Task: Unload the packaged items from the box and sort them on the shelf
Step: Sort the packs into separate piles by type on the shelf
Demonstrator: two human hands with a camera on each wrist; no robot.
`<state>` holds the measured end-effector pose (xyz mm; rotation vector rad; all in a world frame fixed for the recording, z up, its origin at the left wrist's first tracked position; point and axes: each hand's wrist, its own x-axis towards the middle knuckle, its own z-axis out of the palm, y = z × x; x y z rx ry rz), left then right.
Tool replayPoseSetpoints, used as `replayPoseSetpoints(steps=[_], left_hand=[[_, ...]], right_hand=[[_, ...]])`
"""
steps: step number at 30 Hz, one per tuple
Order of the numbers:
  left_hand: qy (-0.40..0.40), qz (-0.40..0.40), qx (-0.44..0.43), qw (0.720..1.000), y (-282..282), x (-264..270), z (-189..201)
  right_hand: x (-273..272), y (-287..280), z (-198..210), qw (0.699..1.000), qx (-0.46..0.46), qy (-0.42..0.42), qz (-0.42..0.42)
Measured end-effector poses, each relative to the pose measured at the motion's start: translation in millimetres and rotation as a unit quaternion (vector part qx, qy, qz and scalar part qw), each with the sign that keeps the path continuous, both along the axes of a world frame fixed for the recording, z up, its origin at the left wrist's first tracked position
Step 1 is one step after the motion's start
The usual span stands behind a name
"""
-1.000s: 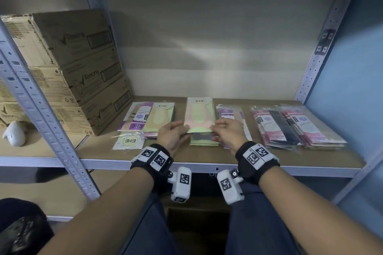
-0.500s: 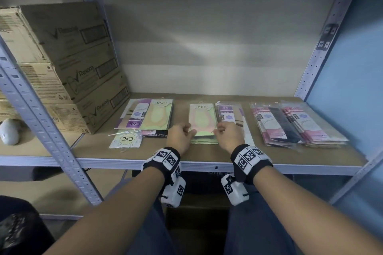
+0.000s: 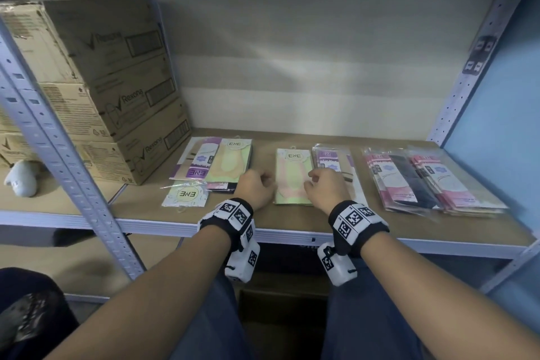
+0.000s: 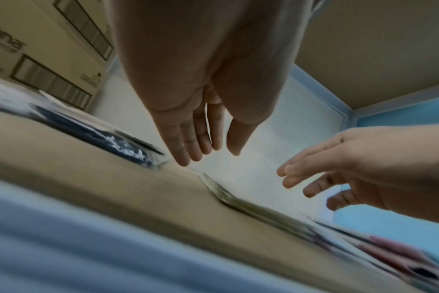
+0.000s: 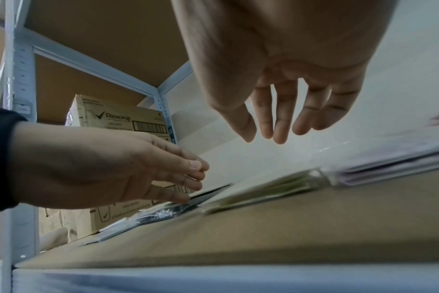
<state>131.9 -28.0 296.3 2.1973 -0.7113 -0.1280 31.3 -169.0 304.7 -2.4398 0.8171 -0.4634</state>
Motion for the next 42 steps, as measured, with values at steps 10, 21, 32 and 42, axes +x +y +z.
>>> replayPoseSetpoints(steps=[10, 21, 32, 42], left_hand=[[-0.001, 0.113, 0.007, 0.994, 71, 71, 18], [0.074, 0.211, 0.094, 0.970, 134, 127, 2], [0.113, 0.227, 0.129, 0.959, 136, 137, 1], [0.274, 0.234, -0.132, 0.923, 146, 137, 17]], right_hand=[[54, 36, 8, 0.997, 0.048, -0.002, 0.063], [116, 79, 0, 0.985, 0.057, 0.123, 0.105], [135, 76, -3, 0.978, 0.129, 0.153, 0.057], [112, 74, 21, 0.891, 0.451, -0.048, 0.003]])
